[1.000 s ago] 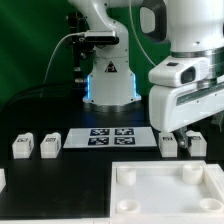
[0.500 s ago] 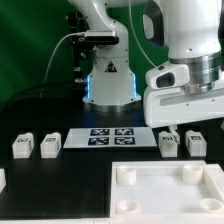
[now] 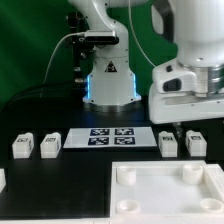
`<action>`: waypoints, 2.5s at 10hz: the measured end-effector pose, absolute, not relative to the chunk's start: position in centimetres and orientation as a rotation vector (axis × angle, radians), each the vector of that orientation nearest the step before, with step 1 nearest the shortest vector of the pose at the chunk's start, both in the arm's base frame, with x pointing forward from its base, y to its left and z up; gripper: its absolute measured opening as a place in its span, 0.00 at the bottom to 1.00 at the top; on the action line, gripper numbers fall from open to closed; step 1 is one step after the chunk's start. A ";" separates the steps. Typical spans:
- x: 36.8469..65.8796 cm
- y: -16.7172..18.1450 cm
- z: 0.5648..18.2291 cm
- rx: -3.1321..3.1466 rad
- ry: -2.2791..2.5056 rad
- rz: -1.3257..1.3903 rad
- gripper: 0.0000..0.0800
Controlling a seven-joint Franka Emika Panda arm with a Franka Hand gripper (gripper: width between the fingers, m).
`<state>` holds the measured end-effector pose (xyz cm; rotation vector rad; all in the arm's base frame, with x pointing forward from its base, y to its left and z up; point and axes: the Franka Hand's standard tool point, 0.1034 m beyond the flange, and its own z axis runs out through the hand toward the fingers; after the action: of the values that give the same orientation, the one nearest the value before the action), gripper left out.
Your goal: Assemble one leg
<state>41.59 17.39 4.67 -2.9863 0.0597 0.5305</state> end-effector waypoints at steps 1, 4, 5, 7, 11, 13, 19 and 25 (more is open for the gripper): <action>41.9 17.8 4.7 -2.969 0.053 0.621 0.81; 41.5 16.8 3.4 -2.850 -0.022 0.994 0.81; 41.3 16.9 3.6 -2.816 -0.033 1.088 0.81; 41.4 17.1 3.3 -2.796 -0.038 1.129 0.81; 40.3 18.1 2.1 -2.800 -0.004 1.187 0.81; 39.8 18.1 1.3 -2.800 -0.008 1.183 0.81; 39.8 18.1 1.0 -2.803 -0.016 1.170 0.38; 39.8 18.1 1.0 -2.803 -0.016 1.169 0.37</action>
Offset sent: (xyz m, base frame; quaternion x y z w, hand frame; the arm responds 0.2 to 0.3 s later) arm 0.0057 -0.0273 -0.0207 0.0624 -0.1724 -0.0525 0.9816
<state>39.77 18.10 1.04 -2.8033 -0.0163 1.1691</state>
